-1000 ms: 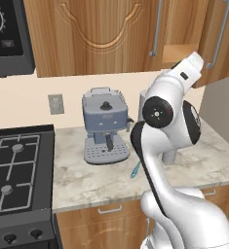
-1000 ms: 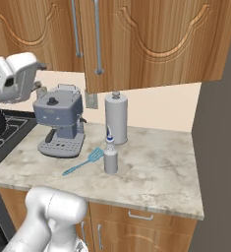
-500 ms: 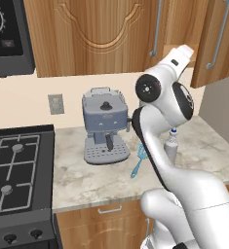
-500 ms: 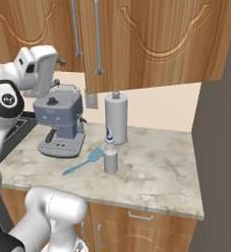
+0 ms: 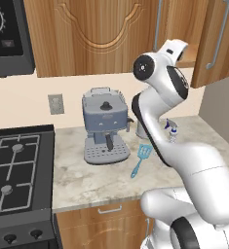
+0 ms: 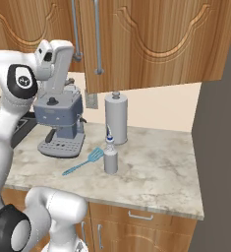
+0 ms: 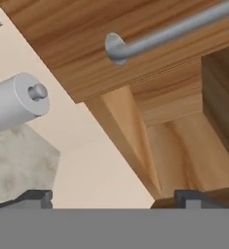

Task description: Pick the pan from the cabinet and place it on the stove. Then turn on the stove burner for the pan.

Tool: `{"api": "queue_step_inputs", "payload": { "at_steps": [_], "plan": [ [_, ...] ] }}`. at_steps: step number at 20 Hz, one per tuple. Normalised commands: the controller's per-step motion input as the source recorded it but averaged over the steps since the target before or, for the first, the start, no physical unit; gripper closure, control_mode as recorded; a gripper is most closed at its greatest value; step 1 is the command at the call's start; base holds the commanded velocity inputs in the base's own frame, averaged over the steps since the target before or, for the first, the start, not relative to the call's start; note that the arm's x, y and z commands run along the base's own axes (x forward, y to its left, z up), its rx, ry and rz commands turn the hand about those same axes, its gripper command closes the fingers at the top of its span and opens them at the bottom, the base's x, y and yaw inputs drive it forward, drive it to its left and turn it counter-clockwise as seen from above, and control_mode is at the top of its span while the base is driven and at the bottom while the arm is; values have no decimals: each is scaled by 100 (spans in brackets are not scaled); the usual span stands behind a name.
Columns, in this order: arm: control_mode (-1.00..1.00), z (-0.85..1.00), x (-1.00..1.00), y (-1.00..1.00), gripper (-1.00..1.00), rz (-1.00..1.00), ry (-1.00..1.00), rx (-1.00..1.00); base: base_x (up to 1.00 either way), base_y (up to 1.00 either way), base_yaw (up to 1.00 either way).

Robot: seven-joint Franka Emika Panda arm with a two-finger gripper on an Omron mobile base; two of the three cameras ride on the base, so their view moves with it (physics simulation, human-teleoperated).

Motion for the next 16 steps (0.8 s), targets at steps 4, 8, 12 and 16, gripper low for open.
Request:
{"api": "queue_step_inputs", "payload": {
  "at_steps": [4,8,12,16],
  "plan": [
    [-100,-2,21,-33,-100,-6,16,-3,0,0,0],
    [-100,-5,9,-37,-100,-6,16,-2,0,0,0],
    [-100,-11,-6,-36,-100,-8,10,-1,0,0,0],
    [-100,-9,-30,-31,-100,-10,9,0,0,0,0]
  ]
}}
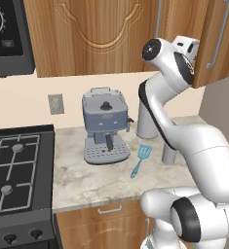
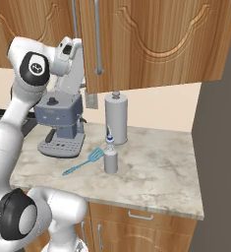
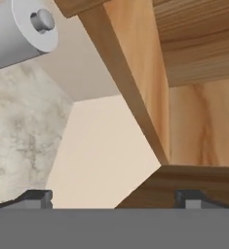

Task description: Pick the pan from the cabinet and place it on the stove. Then turn on the stove burner for the pan.

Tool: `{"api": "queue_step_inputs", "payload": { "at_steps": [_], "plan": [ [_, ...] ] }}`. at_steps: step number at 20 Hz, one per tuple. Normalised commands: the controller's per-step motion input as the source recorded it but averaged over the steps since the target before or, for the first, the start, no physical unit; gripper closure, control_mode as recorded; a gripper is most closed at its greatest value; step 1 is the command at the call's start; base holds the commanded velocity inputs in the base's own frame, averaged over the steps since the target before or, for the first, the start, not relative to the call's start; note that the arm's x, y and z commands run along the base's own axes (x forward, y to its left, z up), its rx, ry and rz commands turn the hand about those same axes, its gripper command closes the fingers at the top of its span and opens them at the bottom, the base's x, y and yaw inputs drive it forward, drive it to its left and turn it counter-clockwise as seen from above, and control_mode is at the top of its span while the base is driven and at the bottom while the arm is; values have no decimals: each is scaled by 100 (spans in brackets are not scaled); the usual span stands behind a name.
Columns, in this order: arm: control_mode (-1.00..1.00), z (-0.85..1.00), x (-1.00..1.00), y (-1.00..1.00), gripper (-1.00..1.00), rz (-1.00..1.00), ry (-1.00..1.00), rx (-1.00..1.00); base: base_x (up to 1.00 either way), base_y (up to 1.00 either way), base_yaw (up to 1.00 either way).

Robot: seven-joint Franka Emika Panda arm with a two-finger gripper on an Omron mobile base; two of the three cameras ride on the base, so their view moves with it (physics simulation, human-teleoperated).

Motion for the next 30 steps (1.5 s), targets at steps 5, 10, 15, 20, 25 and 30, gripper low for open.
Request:
{"api": "queue_step_inputs", "payload": {
  "at_steps": [5,10,15,20,25,30],
  "plan": [
    [-100,-3,-65,-37,-100,-10,2,0,0,0,0],
    [-100,-1,-76,-46,-100,-10,0,0,0,0,0],
    [-100,0,-70,-62,-100,-10,0,0,0,0,0],
    [-100,0,-65,-82,-100,-9,0,0,0,0,0],
    [-100,0,-56,-95,-100,-10,1,2,0,0,0],
    [-100,0,-46,-95,-100,-9,2,4,0,0,0]
  ]
}}
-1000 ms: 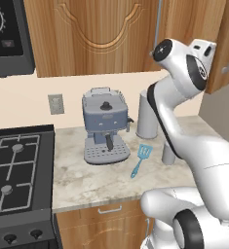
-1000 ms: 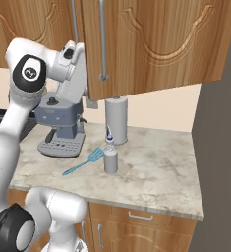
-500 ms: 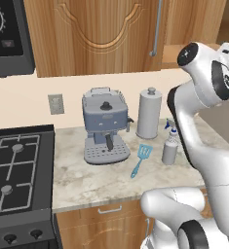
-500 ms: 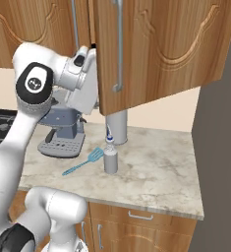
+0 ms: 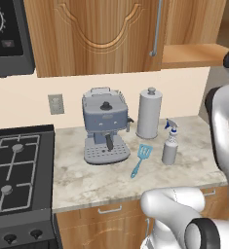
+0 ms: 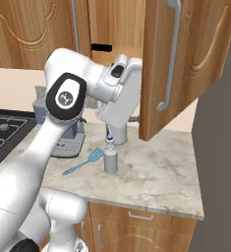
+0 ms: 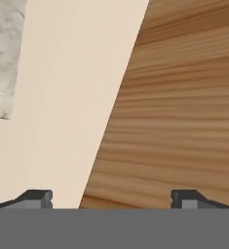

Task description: Pick the pan from the cabinet and place it on the stove. Then turn on the stove burner for the pan.

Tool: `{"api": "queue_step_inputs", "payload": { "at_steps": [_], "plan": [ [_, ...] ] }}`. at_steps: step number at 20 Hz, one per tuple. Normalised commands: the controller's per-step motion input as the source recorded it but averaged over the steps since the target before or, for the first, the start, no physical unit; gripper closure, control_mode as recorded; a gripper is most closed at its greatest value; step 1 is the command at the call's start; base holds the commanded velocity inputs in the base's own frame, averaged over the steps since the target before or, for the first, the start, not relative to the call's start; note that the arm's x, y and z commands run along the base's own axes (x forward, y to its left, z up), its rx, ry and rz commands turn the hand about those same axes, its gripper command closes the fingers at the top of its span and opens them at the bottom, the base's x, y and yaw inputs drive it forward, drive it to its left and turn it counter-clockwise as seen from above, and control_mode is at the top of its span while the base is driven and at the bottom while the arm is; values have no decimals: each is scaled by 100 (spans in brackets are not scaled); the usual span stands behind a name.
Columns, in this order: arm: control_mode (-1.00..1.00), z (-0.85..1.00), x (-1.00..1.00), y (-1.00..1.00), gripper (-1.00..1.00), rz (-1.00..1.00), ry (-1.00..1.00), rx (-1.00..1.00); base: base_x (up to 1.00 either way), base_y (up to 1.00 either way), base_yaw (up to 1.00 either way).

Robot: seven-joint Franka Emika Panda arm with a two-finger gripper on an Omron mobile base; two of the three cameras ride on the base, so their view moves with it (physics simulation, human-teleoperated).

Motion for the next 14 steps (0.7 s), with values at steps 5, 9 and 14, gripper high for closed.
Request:
{"api": "queue_step_inputs", "payload": {
  "at_steps": [5,9,14],
  "plan": [
    [-100,0,-9,-74,-100,-6,4,4,0,0,0],
    [-100,-8,35,-55,-100,-1,6,8,0,0,0],
    [-100,-17,20,-66,-100,0,2,12,0,0,0]
  ]
}}
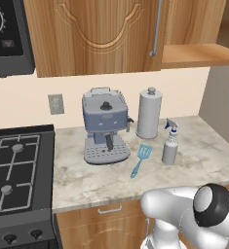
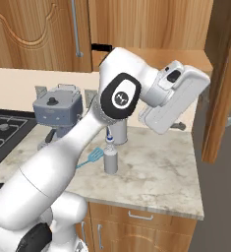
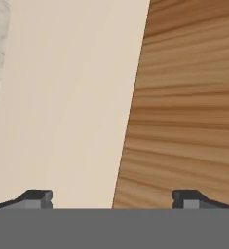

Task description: Pick the pan from the cabinet and place it on the stove. Then turn on the stove burner for the pan.

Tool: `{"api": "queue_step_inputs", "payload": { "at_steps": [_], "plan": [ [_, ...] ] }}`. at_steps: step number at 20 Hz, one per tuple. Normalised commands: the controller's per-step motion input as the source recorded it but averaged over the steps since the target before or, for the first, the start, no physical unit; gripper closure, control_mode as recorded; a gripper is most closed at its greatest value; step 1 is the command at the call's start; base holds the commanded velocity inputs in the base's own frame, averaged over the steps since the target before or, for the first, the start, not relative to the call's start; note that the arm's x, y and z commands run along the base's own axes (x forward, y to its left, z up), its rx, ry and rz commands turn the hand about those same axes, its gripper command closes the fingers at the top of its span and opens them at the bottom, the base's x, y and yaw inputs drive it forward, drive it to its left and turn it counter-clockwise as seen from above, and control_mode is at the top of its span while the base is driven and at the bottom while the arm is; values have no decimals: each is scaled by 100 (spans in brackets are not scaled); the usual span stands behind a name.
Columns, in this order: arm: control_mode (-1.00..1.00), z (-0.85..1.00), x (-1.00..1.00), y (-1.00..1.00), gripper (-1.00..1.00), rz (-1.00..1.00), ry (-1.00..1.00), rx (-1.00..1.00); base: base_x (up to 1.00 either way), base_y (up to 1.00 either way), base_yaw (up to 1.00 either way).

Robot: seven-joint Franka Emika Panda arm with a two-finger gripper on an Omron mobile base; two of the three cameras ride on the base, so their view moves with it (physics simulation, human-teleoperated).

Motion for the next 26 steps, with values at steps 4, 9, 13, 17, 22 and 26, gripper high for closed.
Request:
{"api": "queue_step_inputs", "payload": {
  "at_steps": [4,9,13,17,22,26],
  "plan": [
    [-100,-17,3,-55,-100,0,0,10,0,0,0],
    [-100,-3,-5,-16,-100,2,-5,9,0,0,0],
    [-100,-1,-12,79,-100,8,-10,9,0,0,0],
    [-100,0,-5,100,-100,11,-12,7,0,0,0],
    [-100,0,0,100,-100,11,-17,8,0,0,0],
    [-100,0,-9,100,-100,12,-27,9,0,0,0]
  ]
}}
